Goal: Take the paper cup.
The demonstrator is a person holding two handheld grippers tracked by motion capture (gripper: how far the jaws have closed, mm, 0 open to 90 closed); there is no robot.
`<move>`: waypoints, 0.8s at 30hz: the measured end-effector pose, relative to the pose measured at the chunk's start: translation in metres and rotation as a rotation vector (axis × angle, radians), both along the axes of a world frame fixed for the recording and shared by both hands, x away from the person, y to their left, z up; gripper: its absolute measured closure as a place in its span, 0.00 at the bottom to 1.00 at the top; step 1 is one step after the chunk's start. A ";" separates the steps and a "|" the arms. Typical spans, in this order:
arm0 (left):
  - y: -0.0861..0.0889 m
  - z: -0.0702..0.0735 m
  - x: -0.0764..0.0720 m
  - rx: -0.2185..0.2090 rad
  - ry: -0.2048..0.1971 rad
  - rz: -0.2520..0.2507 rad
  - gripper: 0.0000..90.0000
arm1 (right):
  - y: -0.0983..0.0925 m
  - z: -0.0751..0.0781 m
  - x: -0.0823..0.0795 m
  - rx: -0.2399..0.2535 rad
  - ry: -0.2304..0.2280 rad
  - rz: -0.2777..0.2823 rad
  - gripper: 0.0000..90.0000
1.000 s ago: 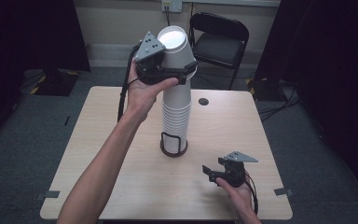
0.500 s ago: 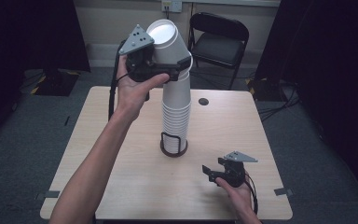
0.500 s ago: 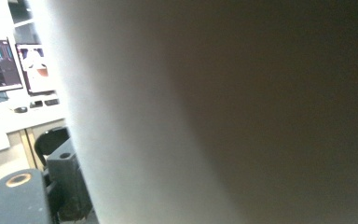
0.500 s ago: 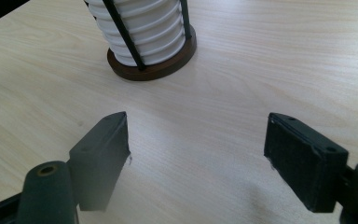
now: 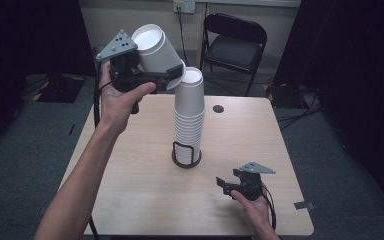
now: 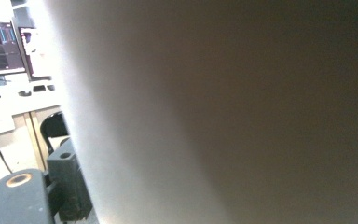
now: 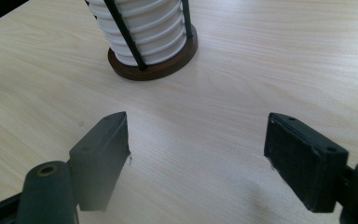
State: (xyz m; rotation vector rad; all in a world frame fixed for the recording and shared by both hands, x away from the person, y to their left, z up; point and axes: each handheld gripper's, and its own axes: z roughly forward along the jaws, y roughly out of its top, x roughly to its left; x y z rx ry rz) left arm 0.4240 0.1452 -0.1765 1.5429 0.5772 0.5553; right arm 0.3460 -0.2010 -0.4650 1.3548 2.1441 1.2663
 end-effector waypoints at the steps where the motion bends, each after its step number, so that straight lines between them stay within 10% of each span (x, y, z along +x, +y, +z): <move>1: 0.000 0.000 0.000 0.000 0.000 0.000 0.13 | 0.000 0.000 0.000 0.000 0.000 0.000 0.24; 24: 0.038 -0.073 -0.030 0.014 0.148 0.018 0.13 | 0.007 0.000 0.000 -0.009 -0.013 0.024 0.27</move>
